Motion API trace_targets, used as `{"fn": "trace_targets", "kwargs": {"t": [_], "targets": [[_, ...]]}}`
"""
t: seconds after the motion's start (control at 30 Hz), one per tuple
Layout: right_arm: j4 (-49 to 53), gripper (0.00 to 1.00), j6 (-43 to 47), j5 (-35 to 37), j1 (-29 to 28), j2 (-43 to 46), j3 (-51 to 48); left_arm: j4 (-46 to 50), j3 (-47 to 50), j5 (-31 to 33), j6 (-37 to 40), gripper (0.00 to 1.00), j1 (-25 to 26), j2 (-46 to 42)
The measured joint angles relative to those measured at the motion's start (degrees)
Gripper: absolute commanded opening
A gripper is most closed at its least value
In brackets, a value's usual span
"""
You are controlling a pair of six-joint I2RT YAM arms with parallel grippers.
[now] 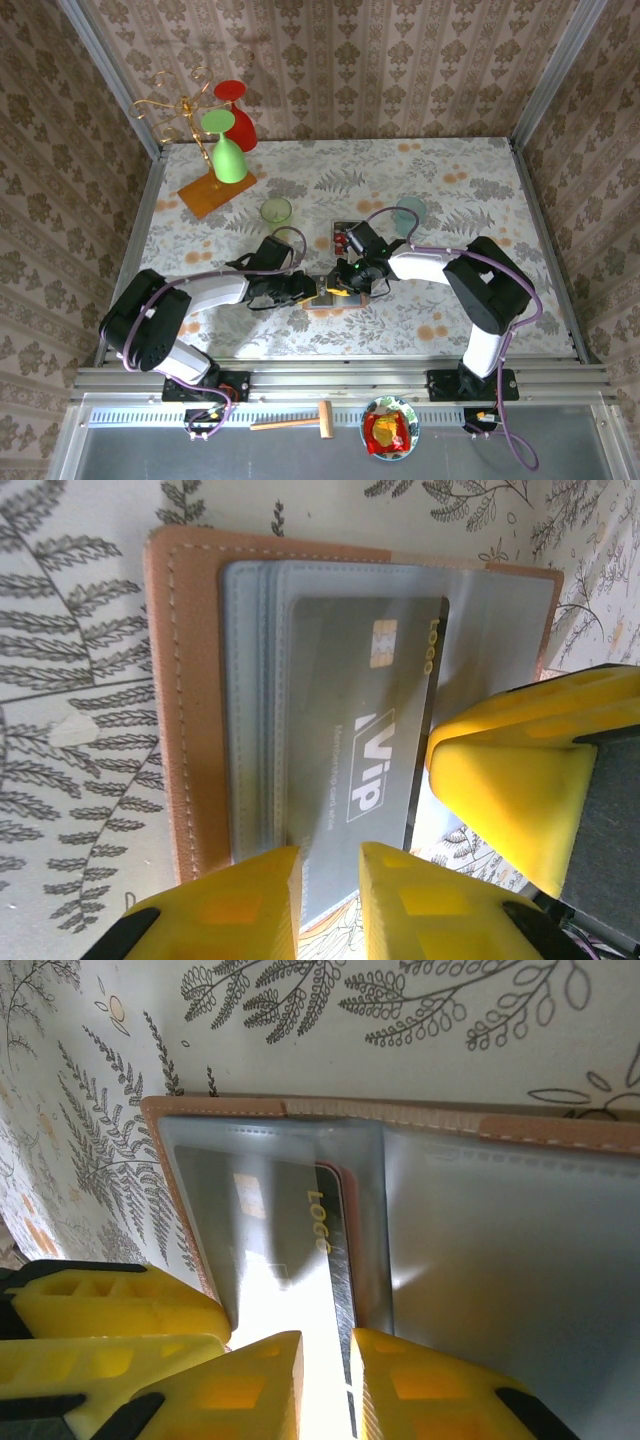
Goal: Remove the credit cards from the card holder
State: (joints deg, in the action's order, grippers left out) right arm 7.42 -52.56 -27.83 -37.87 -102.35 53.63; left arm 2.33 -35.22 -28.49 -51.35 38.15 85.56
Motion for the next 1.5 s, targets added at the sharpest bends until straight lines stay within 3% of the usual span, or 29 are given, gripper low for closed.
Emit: {"fn": "trace_targets", "kwargs": {"t": [0.53,0.97,1.5], "targets": [[-0.11,0.16,-0.13,0.00,-0.33,-0.46,0.59,-1.29,1.01,-0.20,-0.02,0.23,-0.33,0.00],[-0.26,0.24,0.48,-0.17,-0.44,-0.92,0.96,-2.29,1.51,-0.24,-0.02,0.25,-0.37,0.00],[7.08,0.26,4.72,2.49,-0.55,-0.92,3.98,-3.32,2.19,-0.26,-0.04,0.25,-0.37,-0.07]]}}
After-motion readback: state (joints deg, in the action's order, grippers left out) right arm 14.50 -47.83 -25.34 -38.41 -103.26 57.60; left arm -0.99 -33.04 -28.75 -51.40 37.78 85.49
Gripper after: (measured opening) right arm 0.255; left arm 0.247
